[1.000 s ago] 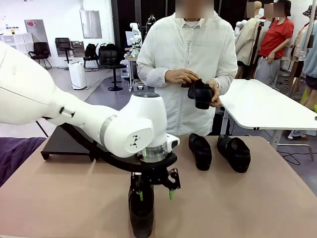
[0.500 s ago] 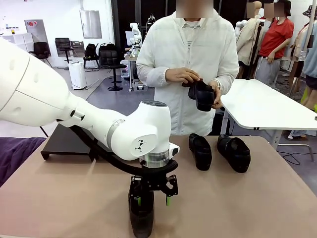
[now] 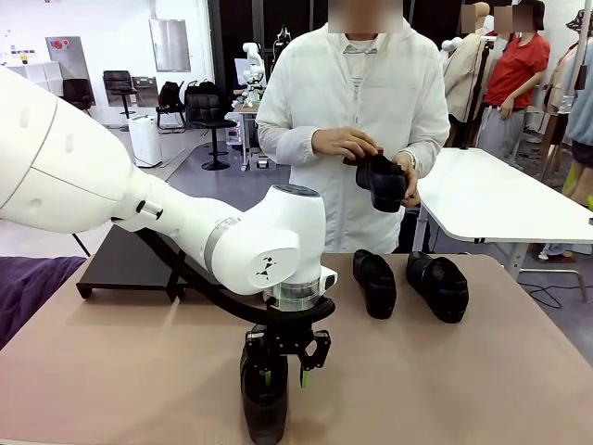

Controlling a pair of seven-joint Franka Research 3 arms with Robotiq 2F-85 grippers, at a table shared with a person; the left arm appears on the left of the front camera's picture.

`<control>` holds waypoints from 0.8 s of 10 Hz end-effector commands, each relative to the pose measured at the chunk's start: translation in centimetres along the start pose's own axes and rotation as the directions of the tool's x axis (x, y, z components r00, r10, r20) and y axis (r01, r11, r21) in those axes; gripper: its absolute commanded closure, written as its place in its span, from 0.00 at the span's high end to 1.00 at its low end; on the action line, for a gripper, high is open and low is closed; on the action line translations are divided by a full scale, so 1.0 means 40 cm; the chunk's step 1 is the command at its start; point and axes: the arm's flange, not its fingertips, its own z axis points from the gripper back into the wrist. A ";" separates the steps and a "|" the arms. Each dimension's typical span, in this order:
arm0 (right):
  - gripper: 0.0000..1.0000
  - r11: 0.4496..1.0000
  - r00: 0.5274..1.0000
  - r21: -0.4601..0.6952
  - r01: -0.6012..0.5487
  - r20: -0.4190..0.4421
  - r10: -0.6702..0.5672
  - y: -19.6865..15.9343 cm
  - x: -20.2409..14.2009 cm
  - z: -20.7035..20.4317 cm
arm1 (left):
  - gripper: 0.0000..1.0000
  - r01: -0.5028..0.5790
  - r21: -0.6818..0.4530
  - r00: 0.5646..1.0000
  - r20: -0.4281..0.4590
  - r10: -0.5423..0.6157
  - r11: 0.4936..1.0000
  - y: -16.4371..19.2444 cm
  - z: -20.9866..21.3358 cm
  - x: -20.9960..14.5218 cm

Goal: Organize the shoes by placing them on the stand.
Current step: Place the Shoe from the middle of the table onto the Shoes Stand.

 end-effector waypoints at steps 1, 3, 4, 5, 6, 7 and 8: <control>1.00 1.000 1.000 -0.007 -0.009 -0.010 0.009 0.007 -0.002 0.005 | 0.00 -0.019 0.025 1.000 0.005 0.019 1.000 -0.008 0.005 0.002; 1.00 1.000 1.000 -0.007 -0.009 -0.010 0.009 0.007 -0.002 0.005 | 0.00 -0.016 0.027 1.000 -0.003 0.016 1.000 -0.006 0.007 0.002; 1.00 1.000 1.000 -0.007 -0.009 -0.010 0.009 0.007 -0.002 0.005 | 0.00 -0.013 0.033 1.000 -0.004 0.013 0.999 -0.007 0.009 0.000; 1.00 1.000 1.000 -0.007 -0.009 -0.010 0.009 0.007 -0.002 0.005 | 0.00 -0.011 0.037 1.000 0.002 0.011 0.999 -0.005 0.012 -0.002; 1.00 1.000 1.000 -0.007 -0.009 -0.010 0.009 0.007 -0.002 0.005 | 0.00 -0.013 0.040 1.000 0.005 0.013 0.999 -0.002 0.016 -0.006; 1.00 1.000 1.000 -0.007 -0.009 -0.010 0.009 0.007 -0.002 0.005 | 0.00 -0.017 0.039 1.000 0.013 0.017 0.999 0.002 0.020 -0.011; 1.00 1.000 1.000 -0.007 -0.009 -0.010 0.009 0.007 -0.002 0.005 | 0.00 -0.013 0.035 1.000 0.018 0.013 0.999 0.007 0.028 -0.019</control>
